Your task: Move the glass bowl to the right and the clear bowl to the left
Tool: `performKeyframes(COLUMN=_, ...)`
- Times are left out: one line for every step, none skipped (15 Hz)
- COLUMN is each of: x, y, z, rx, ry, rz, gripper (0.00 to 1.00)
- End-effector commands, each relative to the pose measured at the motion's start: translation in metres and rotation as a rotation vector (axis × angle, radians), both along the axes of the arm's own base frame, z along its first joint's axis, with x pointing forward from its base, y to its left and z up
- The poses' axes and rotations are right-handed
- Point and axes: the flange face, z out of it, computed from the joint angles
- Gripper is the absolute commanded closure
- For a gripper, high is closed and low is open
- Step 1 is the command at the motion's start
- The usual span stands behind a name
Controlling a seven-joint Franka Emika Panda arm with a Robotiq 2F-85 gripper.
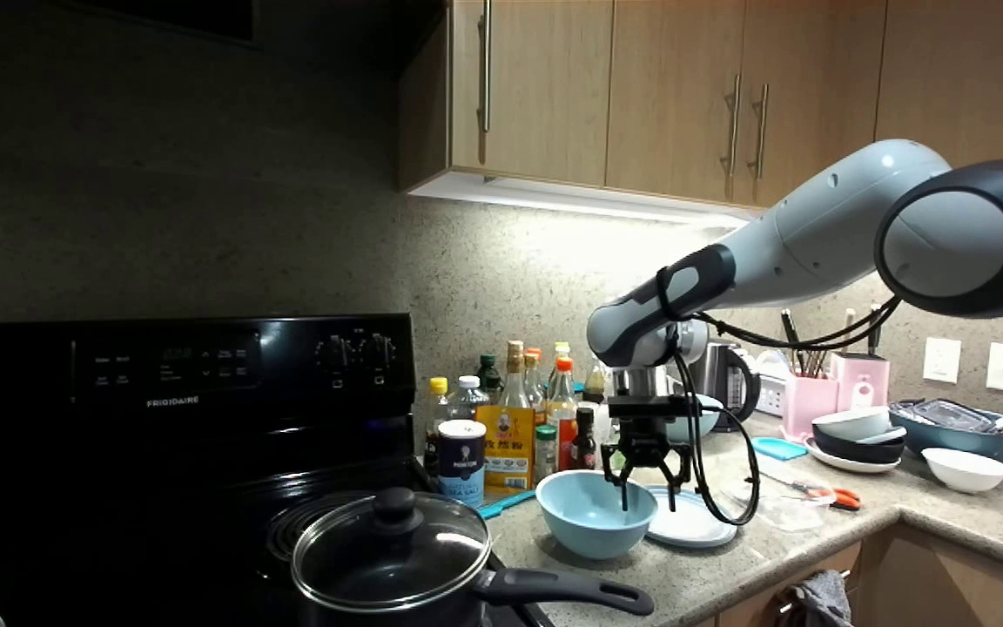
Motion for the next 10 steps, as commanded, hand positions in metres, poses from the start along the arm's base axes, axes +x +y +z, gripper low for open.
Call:
performKeyframes(x=0.004, y=-0.008, z=0.004, rx=0.011, ry=0.011, rz=-0.004, gripper=0.54)
performKeyframes(x=0.005, y=-0.009, z=0.005, rx=0.012, ry=0.01, rz=-0.011, gripper=0.61)
performKeyframes(x=0.005, y=-0.01, z=0.007, rx=0.014, ry=0.006, rz=-0.017, gripper=0.67)
performKeyframes(x=0.005, y=-0.01, z=0.009, rx=0.013, ry=0.001, rz=-0.025, gripper=0.73)
performKeyframes(x=0.005, y=-0.009, z=0.013, rx=0.004, ry=-0.01, rz=-0.04, gripper=0.81)
performKeyframes(x=0.004, y=-0.008, z=0.018, rx=0.001, ry=-0.015, rz=-0.066, gripper=0.86)
performKeyframes(x=0.002, y=-0.004, z=0.025, rx=-0.003, ry=-0.021, rz=-0.102, gripper=0.91)
performKeyframes(x=0.0, y=-0.001, z=0.033, rx=-0.003, ry=-0.035, rz=-0.125, gripper=0.91)
performKeyframes(x=-0.003, y=0.002, z=0.042, rx=0.004, ry=-0.05, rz=-0.144, gripper=0.93)
performKeyframes(x=-0.004, y=0.004, z=0.051, rx=0.01, ry=-0.063, rz=-0.161, gripper=0.95)
